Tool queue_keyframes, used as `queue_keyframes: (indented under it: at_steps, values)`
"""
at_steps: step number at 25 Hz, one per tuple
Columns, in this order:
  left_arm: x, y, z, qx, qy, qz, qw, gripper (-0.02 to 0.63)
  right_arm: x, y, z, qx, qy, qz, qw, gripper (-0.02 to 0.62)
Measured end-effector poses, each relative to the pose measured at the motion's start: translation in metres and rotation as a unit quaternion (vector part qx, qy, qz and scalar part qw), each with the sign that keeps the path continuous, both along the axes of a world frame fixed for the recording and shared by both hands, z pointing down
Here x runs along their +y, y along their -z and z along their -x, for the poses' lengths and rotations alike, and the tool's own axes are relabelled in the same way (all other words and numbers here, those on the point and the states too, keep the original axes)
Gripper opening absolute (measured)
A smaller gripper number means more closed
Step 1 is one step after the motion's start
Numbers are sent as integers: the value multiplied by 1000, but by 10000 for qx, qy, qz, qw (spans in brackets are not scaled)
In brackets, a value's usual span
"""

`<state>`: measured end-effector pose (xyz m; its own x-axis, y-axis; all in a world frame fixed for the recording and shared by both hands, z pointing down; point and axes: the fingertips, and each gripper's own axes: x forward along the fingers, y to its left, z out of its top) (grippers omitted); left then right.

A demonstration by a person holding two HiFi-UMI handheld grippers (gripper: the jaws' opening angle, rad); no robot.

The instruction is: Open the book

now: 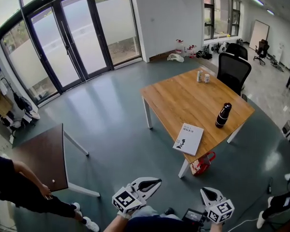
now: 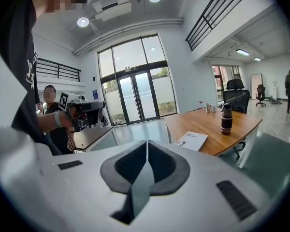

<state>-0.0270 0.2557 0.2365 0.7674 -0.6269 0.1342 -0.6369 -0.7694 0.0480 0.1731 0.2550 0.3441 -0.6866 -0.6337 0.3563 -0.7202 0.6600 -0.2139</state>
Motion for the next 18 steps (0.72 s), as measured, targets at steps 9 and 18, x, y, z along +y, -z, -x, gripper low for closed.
queue_keyframes:
  at_steps: [9,18]
  values:
    - [-12,-6,-9,-13,132,117,9998,8,-12,-2,-1,238,296,-2,9993,-14]
    - [-40,-10,-22,79,-92,92,9999,8,-36,-23,-22,361,217,-76,9991,-14]
